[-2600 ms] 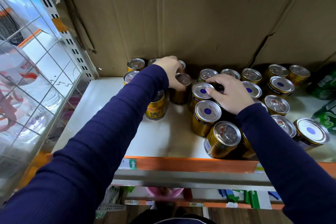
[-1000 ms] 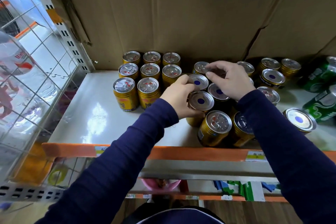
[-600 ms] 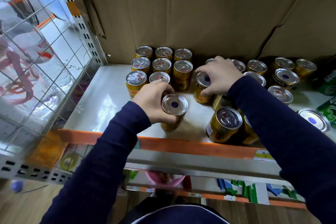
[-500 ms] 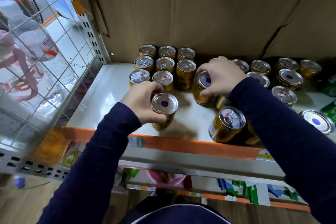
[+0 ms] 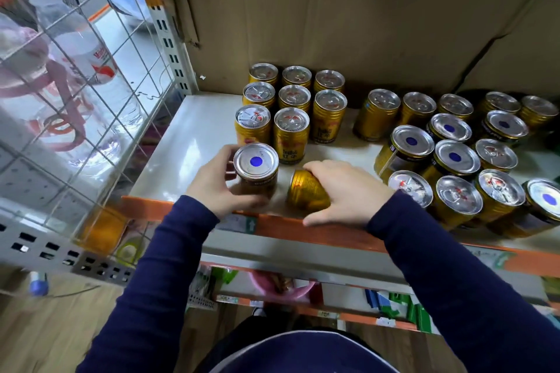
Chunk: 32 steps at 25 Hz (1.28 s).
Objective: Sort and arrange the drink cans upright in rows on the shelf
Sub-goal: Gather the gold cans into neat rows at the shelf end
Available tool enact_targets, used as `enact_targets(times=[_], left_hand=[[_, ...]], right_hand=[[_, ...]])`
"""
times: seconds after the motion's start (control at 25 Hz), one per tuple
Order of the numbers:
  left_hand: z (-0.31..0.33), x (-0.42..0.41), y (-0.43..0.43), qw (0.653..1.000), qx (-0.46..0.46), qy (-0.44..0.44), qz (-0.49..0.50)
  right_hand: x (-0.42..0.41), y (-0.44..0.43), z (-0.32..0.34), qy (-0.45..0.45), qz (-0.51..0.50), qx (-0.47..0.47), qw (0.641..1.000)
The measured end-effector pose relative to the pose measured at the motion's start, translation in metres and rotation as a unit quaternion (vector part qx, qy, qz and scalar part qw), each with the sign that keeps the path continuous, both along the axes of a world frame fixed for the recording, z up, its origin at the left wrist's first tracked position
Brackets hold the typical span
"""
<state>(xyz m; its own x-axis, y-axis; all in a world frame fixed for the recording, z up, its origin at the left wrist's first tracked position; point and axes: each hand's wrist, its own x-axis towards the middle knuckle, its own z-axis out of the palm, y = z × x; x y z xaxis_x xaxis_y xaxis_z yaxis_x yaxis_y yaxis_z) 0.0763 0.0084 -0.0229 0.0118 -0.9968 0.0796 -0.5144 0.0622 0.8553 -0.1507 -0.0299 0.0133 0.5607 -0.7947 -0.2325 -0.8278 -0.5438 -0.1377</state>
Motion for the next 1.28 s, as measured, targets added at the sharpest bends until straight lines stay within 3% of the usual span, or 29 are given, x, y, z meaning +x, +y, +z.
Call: enact_targets(times=[0.24, 0.36, 0.6, 0.8, 0.92, 1.28], left_hand=[[-0.01, 0.002, 0.0, 0.999, -0.016, -0.021, 0.02], [0.003, 0.014, 0.003, 0.993, -0.065, -0.096, 0.019], [0.025, 0.007, 0.003, 0.983, -0.089, -0.161, 0.002], [0.024, -0.006, 0.0, 0.991, -0.084, -0.105, 0.005], [0.023, -0.013, -0.003, 0.988, -0.09, -0.121, -0.042], [0.017, -0.016, -0.003, 0.989, -0.06, -0.137, -0.013]], right_hand=[[0.005, 0.002, 0.009, -0.116, -0.076, -0.041, 0.989], [-0.011, -0.006, 0.028, -0.224, -0.143, -0.05, 0.963], [-0.023, -0.018, 0.022, -0.138, -0.136, 0.025, 0.981], [-0.015, -0.025, 0.024, -0.176, -0.153, -0.035, 0.972], [-0.006, -0.031, 0.019, -0.207, -0.181, -0.081, 0.958], [-0.005, -0.04, 0.008, -0.249, -0.221, -0.121, 0.935]])
